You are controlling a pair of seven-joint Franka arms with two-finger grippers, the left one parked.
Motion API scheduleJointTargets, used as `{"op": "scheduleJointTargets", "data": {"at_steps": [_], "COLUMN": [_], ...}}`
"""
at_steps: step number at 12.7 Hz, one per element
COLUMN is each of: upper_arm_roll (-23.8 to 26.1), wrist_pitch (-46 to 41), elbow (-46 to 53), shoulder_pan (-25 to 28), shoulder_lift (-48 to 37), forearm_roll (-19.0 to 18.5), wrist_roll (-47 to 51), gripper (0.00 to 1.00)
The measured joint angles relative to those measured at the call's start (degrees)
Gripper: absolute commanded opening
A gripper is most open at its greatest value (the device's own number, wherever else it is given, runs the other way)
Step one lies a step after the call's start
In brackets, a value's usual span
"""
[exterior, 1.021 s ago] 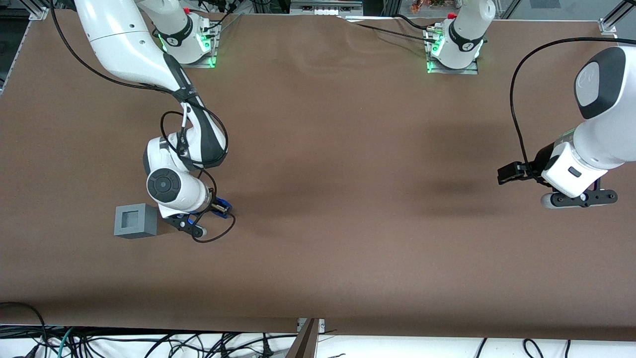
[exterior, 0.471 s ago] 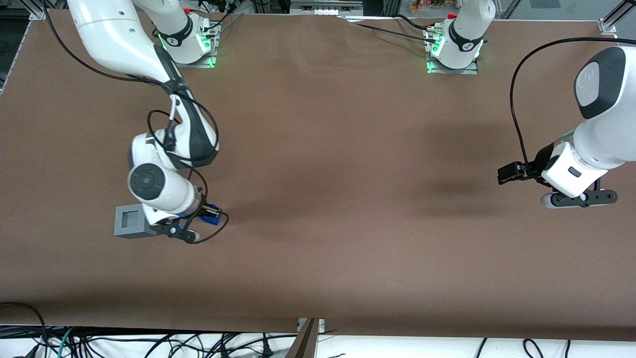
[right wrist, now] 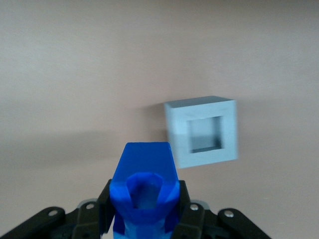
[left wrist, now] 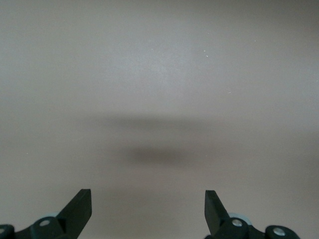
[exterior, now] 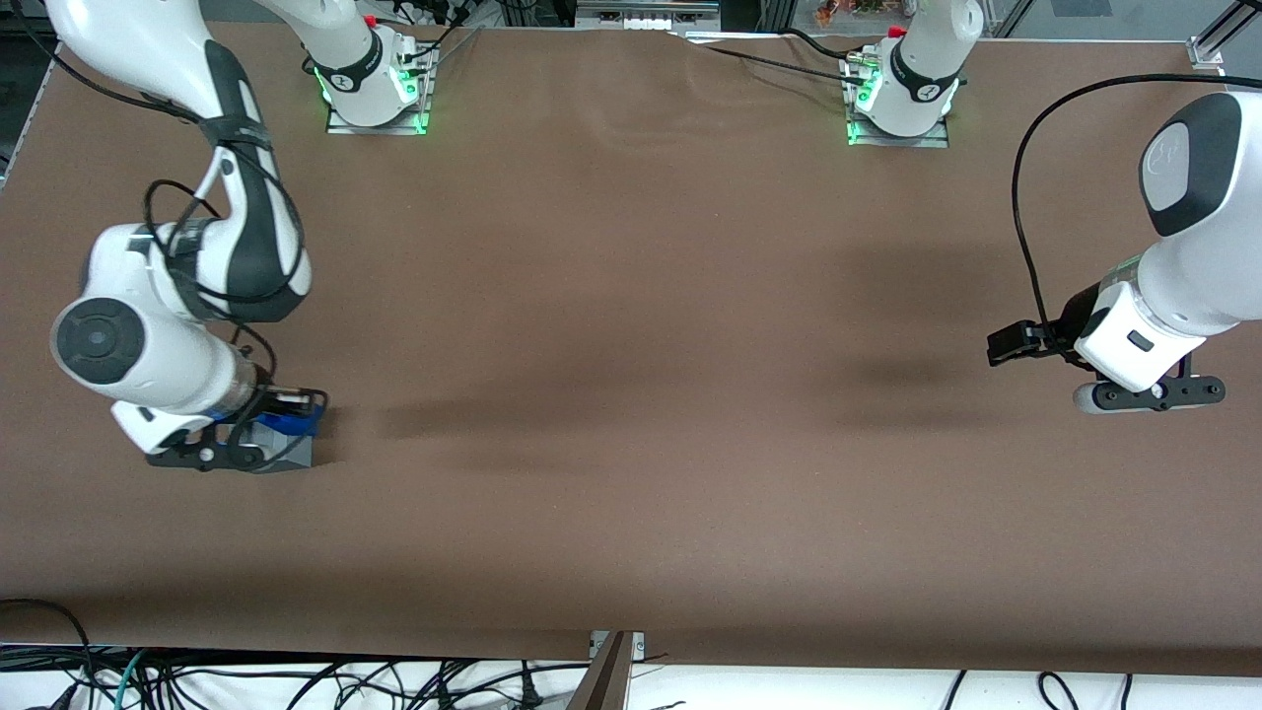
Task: Insert blue part into gray base with right arm
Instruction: 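Lift the blue part and carry it over the gray base's hole, then lower the blue part into the gray base's square hole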
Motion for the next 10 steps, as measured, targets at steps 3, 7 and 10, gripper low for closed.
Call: {"op": "scheduleJointTargets", "data": {"at_steps": [3,7,10], "upper_arm_roll": [-1.2,-1.3,-1.1], "wrist_pitch": [-0.1,1.0,3.4], "elbow": [-0.9,-1.5,-1.5], "shoulder_pan": [-3.0,-6.4,-6.4], "shoulder_lift": [0.3,2.0,3.5], "forearm_roll": [0.0,1.6,2.2], "wrist_roll": [-7.5,-12.0,-12.2], "gripper": [0.24,0.24,0.24]}}
